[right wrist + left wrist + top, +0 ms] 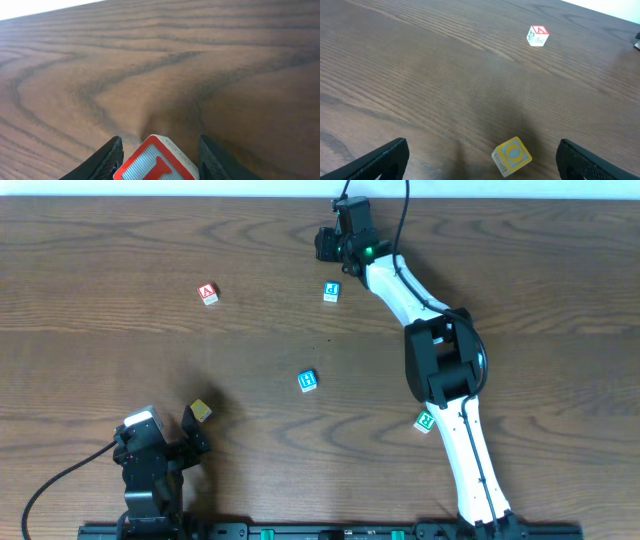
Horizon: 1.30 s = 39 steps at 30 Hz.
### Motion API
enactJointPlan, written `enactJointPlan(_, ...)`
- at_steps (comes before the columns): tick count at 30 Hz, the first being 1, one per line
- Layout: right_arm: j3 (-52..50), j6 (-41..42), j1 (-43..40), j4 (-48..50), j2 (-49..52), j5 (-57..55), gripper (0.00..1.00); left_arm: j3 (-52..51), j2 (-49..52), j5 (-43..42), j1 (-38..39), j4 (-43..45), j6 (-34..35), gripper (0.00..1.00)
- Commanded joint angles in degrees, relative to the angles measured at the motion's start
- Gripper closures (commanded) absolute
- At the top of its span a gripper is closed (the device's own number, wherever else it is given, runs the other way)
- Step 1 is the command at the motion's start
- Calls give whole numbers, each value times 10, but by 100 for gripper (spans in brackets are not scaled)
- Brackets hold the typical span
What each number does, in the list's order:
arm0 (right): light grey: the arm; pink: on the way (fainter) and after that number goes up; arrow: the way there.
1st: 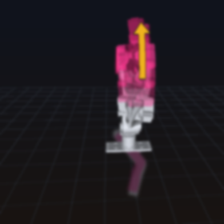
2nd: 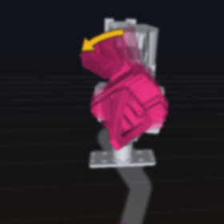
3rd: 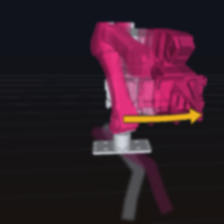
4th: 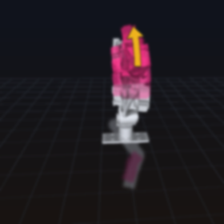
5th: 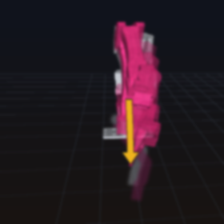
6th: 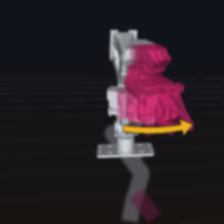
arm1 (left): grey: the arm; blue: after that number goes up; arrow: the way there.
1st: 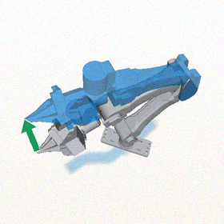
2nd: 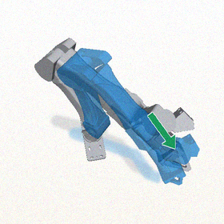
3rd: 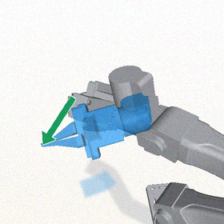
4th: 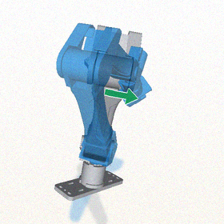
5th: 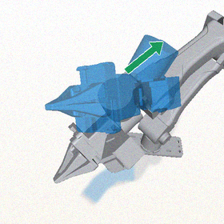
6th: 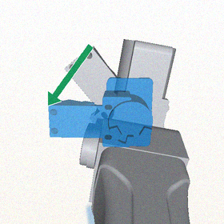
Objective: Spell out Ai2
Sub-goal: 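Lower the right gripper over the I block and align fingers, then close the right gripper on the red-bordered I block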
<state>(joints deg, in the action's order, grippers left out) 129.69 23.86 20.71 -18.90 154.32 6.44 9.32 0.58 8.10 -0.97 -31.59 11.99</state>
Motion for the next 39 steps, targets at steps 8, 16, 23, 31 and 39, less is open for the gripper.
enactJointPlan(8,77,-34,7,-143,-10,0,50,-9,-3,3,-2,1,4,5)
enactJointPlan(16,131,-47,8,-233,-10,0,47,-9,-3,3,-2,1,4,5)
enactJointPlan(23,161,-49,8,-268,-10,6,1,-9,-3,3,-2,1,4,5)
enactJointPlan(31,179,-41,3,-226,-10,129,1,-9,-3,3,-2,1,4,5)
enactJointPlan(39,179,32,3,-226,-10,74,1,-9,-3,3,-2,1,4,5)
